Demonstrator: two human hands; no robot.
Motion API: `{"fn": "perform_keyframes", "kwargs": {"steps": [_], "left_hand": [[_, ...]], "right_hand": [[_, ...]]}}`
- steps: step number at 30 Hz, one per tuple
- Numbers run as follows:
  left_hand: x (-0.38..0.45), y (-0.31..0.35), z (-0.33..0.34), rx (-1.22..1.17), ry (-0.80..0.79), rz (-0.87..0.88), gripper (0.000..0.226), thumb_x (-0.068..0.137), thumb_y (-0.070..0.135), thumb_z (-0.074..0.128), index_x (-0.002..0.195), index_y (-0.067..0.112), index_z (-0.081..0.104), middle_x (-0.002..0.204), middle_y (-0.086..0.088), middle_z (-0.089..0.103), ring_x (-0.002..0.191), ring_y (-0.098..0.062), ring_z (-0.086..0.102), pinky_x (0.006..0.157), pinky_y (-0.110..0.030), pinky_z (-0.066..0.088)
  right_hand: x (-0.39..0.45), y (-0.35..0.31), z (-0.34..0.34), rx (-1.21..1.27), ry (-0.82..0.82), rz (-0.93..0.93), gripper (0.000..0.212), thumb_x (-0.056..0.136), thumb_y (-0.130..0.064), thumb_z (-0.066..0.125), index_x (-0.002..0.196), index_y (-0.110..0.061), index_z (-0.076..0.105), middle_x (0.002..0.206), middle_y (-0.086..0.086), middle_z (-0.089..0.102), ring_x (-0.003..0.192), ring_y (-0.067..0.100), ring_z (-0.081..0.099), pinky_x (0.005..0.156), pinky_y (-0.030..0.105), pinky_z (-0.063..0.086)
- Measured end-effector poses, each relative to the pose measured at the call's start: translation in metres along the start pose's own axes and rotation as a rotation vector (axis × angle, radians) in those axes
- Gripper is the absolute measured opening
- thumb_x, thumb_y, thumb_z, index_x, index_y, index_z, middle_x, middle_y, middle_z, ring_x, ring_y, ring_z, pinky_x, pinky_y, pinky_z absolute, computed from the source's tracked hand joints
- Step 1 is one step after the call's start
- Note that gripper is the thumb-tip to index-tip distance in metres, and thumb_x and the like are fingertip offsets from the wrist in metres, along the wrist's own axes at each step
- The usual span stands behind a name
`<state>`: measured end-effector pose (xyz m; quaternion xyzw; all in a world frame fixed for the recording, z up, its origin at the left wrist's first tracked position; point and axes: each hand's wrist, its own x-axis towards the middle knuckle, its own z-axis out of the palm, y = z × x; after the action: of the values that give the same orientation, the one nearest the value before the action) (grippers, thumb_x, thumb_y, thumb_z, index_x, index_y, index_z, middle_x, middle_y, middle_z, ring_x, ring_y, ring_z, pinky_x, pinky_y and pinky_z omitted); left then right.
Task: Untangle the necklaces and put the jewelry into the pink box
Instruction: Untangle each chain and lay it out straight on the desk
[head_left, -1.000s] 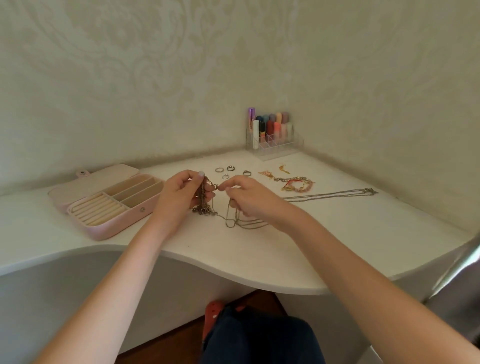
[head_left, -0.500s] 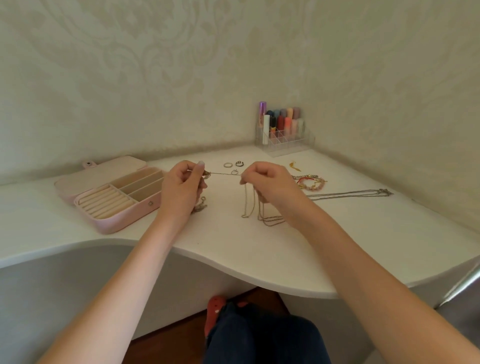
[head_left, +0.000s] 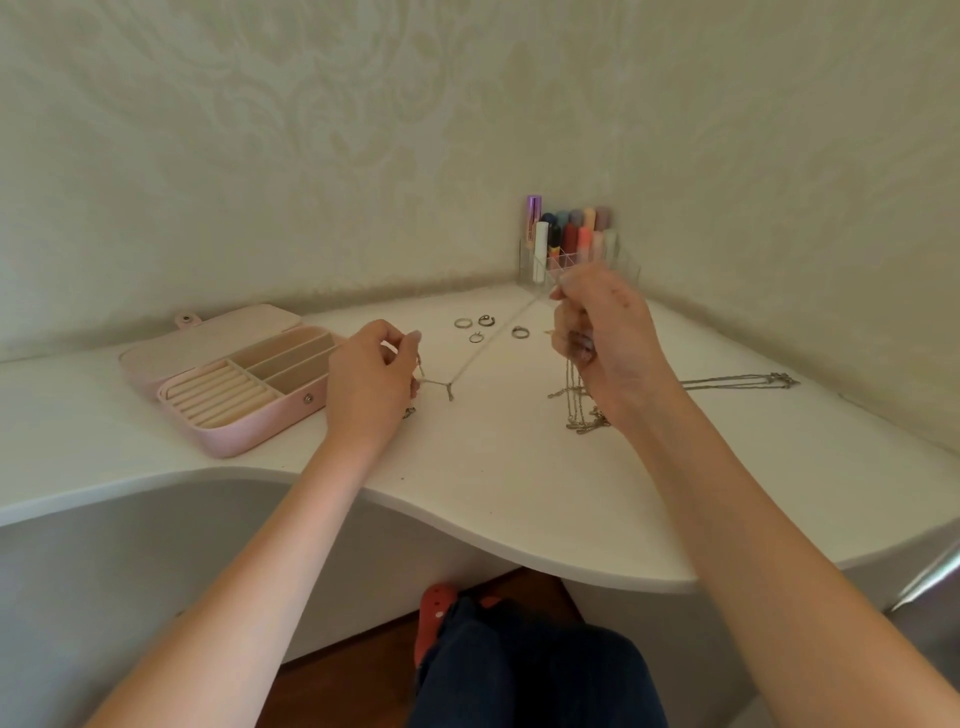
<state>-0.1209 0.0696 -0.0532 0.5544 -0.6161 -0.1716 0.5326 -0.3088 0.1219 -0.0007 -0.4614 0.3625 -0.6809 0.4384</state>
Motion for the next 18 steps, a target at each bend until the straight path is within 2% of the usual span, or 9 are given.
{"fn": "perform_keyframes", "kwargs": {"steps": [3,5,9,13,16,18], "left_hand": [[0.000,-0.003,-0.001,0.139,0.049,0.020,0.024,0.094,0.032,0.053,0.079,0.013,0.056,0.057,0.004,0.054,0.063,-0.024,0.056,0.057,-0.031,0.037],[0.001,-0.004,-0.001,0.208,0.060,0.003,0.023,0.094,0.034,0.052,0.082,0.015,0.055,0.063,0.004,0.052,0.073,-0.026,0.054,0.060,-0.031,0.034],[0.000,-0.003,0.001,0.313,0.065,-0.004,0.024,0.095,0.036,0.050,0.084,0.015,0.057,0.074,-0.002,0.060,0.079,-0.029,0.057,0.061,-0.032,0.037],[-0.003,0.001,0.001,0.450,0.048,0.021,0.024,0.095,0.035,0.049,0.087,0.016,0.060,0.079,-0.005,0.063,0.079,-0.030,0.058,0.060,-0.031,0.035],[-0.007,0.006,0.003,0.558,0.002,0.076,0.022,0.092,0.033,0.051,0.085,0.016,0.063,0.077,-0.003,0.063,0.076,-0.024,0.053,0.060,-0.030,0.034],[-0.009,0.007,0.005,0.592,-0.028,0.161,0.021,0.089,0.032,0.056,0.084,0.016,0.068,0.082,-0.004,0.066,0.084,-0.027,0.056,0.068,-0.033,0.040]], "right_hand": [[0.000,-0.002,-0.001,0.065,0.002,-0.005,0.033,0.092,-0.007,0.049,0.061,-0.016,0.057,0.041,-0.007,0.037,0.037,0.007,0.029,0.049,0.028,0.017],[0.001,-0.007,-0.005,0.177,0.042,-0.001,0.033,0.092,-0.008,0.047,0.061,-0.017,0.054,0.040,-0.009,0.037,0.038,0.006,0.027,0.047,0.026,0.016],[0.002,-0.011,-0.012,0.316,0.119,0.002,0.026,0.090,-0.010,0.048,0.064,-0.015,0.049,0.041,-0.009,0.031,0.037,0.007,0.024,0.038,0.021,0.023],[0.004,-0.008,-0.013,0.273,0.095,-0.008,0.020,0.086,-0.012,0.051,0.067,-0.014,0.048,0.041,-0.008,0.027,0.037,0.008,0.022,0.038,0.021,0.022],[0.002,-0.006,-0.008,0.164,0.046,0.008,0.028,0.091,-0.011,0.049,0.064,-0.015,0.053,0.041,-0.008,0.029,0.038,0.009,0.023,0.046,0.027,0.019],[0.001,-0.005,-0.005,0.091,0.018,0.009,0.029,0.094,-0.010,0.047,0.066,-0.014,0.055,0.039,-0.008,0.031,0.036,0.008,0.026,0.048,0.029,0.015]]}}
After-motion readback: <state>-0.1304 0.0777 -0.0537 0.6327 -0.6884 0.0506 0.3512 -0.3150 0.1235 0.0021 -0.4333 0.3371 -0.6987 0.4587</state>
